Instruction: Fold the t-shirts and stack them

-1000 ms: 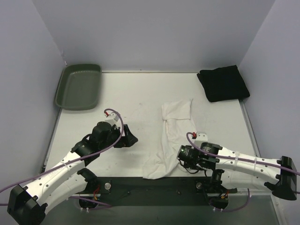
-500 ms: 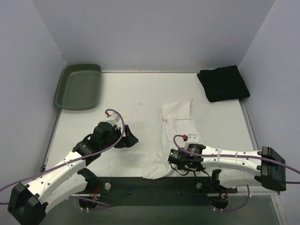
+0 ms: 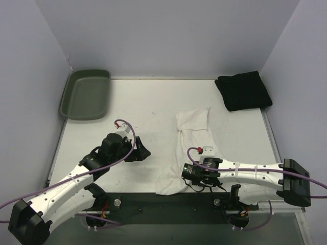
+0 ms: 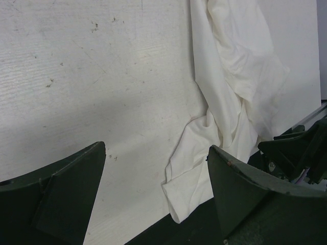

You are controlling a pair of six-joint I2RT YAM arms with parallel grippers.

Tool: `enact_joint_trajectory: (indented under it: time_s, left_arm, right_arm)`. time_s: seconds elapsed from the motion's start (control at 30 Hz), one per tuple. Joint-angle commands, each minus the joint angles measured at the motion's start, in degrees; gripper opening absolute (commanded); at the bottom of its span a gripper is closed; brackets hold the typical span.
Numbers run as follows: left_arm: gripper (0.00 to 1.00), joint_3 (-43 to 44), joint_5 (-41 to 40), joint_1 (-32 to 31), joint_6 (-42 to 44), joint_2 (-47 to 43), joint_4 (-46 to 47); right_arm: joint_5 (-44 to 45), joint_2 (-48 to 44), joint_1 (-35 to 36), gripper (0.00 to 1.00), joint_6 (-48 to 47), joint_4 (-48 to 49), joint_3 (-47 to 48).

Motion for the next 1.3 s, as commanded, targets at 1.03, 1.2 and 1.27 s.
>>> enact_joint_trajectory:
  time_s: [1.03,1.2,1.27]
  left_arm:
    - [0.8,-7.55,-4.93,-25.6,-8.11,3.5,1.8]
    - [0.8,-7.82,-10.11,-27.71,-7.5,10.53,6.47]
    - [0.78,-5.89,-11.87,-27.63,-6.71,13.07,6.83]
  right_arm:
    - [10.92,-12.35,-9.89,0.0,-7.32,-12.21,5.88]
    - [11.01,-14.01,-9.97,0.0,-7.41,-12.13,5.19]
    - [10.75,-14.72,-9.97,0.0,-7.23,-12.13,4.75]
